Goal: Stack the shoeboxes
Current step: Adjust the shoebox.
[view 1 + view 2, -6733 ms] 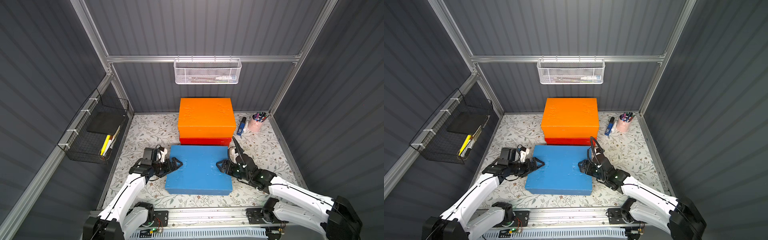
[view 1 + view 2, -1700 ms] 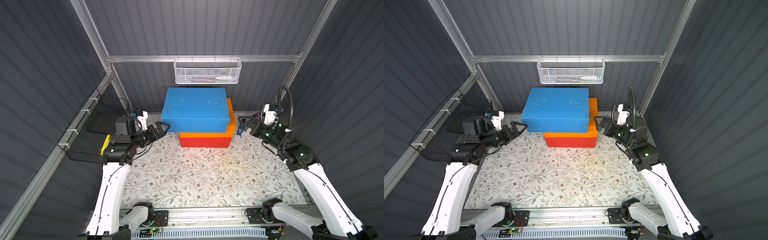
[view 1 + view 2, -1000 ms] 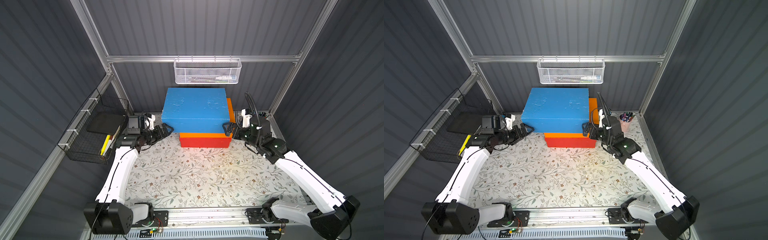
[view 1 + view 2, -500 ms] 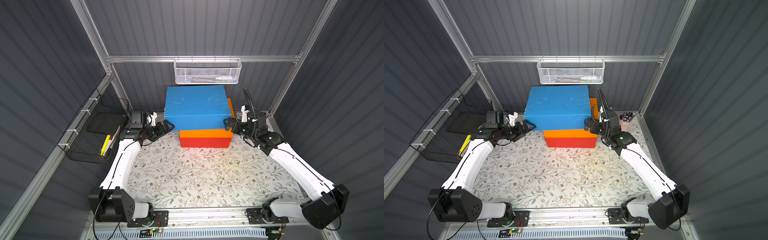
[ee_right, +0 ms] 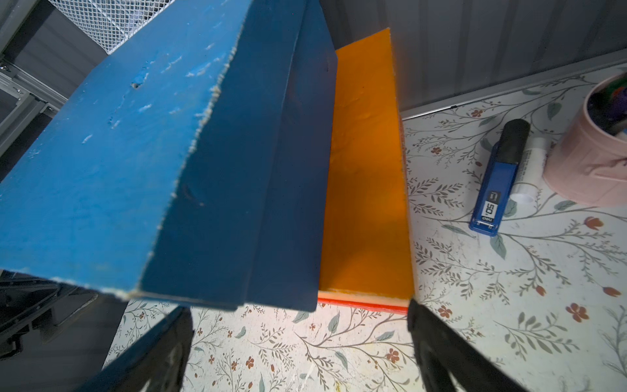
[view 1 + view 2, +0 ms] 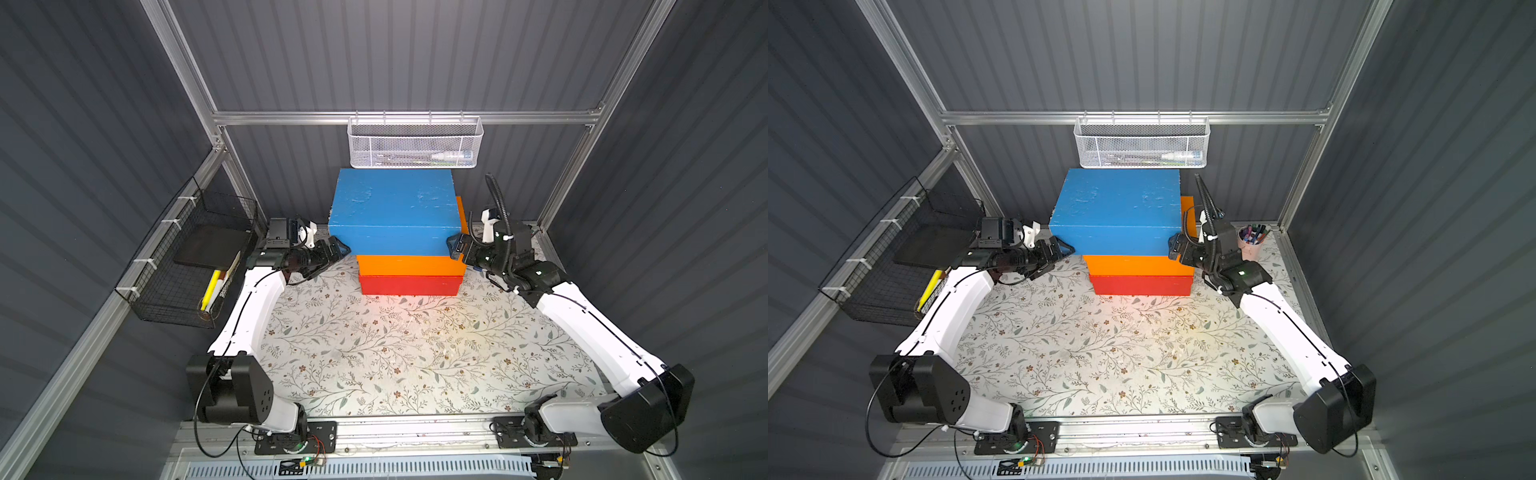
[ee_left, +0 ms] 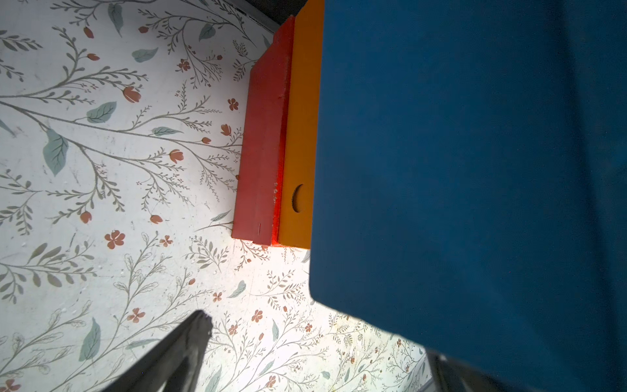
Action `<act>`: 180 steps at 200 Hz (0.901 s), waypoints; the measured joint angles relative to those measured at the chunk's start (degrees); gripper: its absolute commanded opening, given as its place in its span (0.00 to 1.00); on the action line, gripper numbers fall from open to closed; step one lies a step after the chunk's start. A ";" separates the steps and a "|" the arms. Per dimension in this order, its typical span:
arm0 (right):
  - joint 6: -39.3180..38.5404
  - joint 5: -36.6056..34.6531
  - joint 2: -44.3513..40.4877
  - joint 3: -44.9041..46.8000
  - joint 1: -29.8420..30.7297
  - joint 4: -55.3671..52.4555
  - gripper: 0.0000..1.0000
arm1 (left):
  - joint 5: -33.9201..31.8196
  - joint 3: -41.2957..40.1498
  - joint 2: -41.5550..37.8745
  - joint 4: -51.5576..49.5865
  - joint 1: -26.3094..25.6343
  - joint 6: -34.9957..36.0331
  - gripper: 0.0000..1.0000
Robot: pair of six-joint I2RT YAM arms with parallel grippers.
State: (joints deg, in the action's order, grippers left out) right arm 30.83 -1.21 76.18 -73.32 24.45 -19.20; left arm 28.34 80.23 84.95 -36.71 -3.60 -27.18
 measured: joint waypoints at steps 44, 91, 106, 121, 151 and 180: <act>0.02 0.42 0.13 -0.92 -0.57 -0.11 0.98 | 0.22 0.63 0.09 -0.07 0.00 0.00 0.99; 0.04 0.96 1.64 -2.62 -0.96 -0.09 0.98 | 0.57 2.01 1.25 -0.09 0.00 0.00 0.99; 0.11 1.20 2.16 -2.62 -1.11 -0.13 0.98 | 0.83 2.01 1.33 -0.11 0.00 -0.02 0.99; 0.17 1.29 2.43 -2.62 -1.25 -0.17 0.98 | 0.87 2.01 1.33 -0.07 0.00 -0.02 0.99; 0.20 1.57 2.34 -2.62 -1.53 -0.20 0.98 | 1.20 1.99 1.07 0.07 0.00 -0.07 0.99; 0.35 2.29 0.68 -2.62 -1.73 -0.59 0.99 | 1.22 1.57 -1.53 1.46 0.00 -1.57 0.99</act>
State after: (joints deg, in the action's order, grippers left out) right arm 31.18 1.08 76.86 -75.94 22.72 -19.79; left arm 29.56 81.80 83.42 -35.24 -3.60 -28.75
